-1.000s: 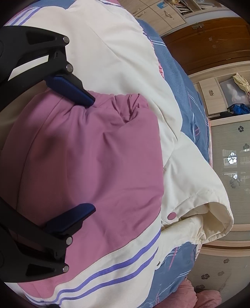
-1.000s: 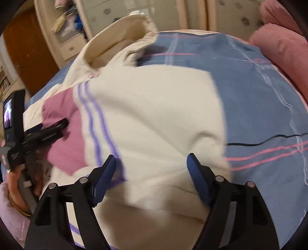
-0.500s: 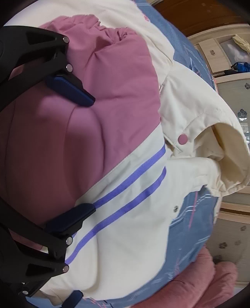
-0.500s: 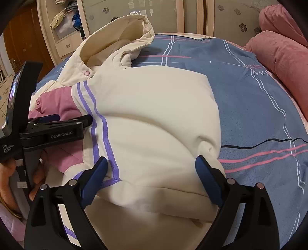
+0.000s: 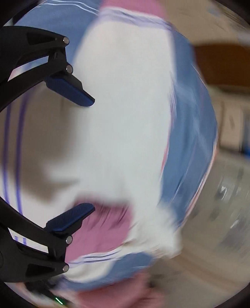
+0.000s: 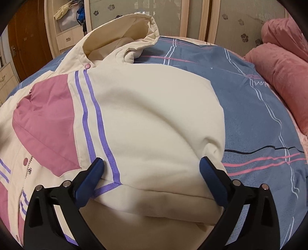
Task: Fold large clothes
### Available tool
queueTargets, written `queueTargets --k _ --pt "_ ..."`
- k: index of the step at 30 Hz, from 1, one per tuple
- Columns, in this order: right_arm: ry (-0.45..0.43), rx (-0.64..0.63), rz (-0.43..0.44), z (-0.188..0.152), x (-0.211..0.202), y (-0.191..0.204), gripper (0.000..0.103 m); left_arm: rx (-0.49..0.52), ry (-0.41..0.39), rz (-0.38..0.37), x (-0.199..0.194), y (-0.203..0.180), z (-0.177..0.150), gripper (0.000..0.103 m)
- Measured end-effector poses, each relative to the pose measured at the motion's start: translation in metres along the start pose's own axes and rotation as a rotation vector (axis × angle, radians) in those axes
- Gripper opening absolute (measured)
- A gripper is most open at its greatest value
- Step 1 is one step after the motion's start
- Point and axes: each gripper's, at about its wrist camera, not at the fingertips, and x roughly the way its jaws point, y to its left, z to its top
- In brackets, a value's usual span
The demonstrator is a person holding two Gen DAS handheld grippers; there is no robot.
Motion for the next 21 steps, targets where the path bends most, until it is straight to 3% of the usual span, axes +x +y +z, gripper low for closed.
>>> queueTargets --k 3,5,9,17,18,19,20,21 --pt "-0.009 -0.003 -0.005 -0.001 0.001 0.001 0.102 -0.283 -0.010 0.041 -0.015 0.122 0.014 0.101" --pt "-0.015 -0.004 -0.007 -0.001 0.002 0.001 0.102 -0.397 -0.024 0.015 -0.020 0.171 0.018 0.101" --pt "-0.025 -0.002 -0.003 -0.001 0.003 0.001 0.102 -0.525 -0.053 0.066 -0.027 0.226 0.020 0.101" --pt "-0.026 -0.004 0.004 0.000 0.005 0.001 0.102 -0.780 -0.207 -0.072 -0.035 0.287 0.019 0.099" --pt "-0.025 -0.003 0.005 0.000 0.005 0.001 0.102 -0.781 -0.220 -0.078 -0.036 0.289 0.021 0.079" --pt "-0.025 -0.004 0.004 0.000 0.005 0.001 0.102 -0.775 -0.226 -0.099 -0.033 0.290 0.024 0.033" --pt "-0.026 -0.004 0.003 0.000 0.005 0.001 0.102 -0.782 -0.205 -0.148 -0.026 0.292 0.031 0.011" --pt "-0.026 -0.005 0.003 0.000 0.005 0.001 0.102 -0.809 -0.204 -0.220 -0.022 0.293 0.034 0.009"
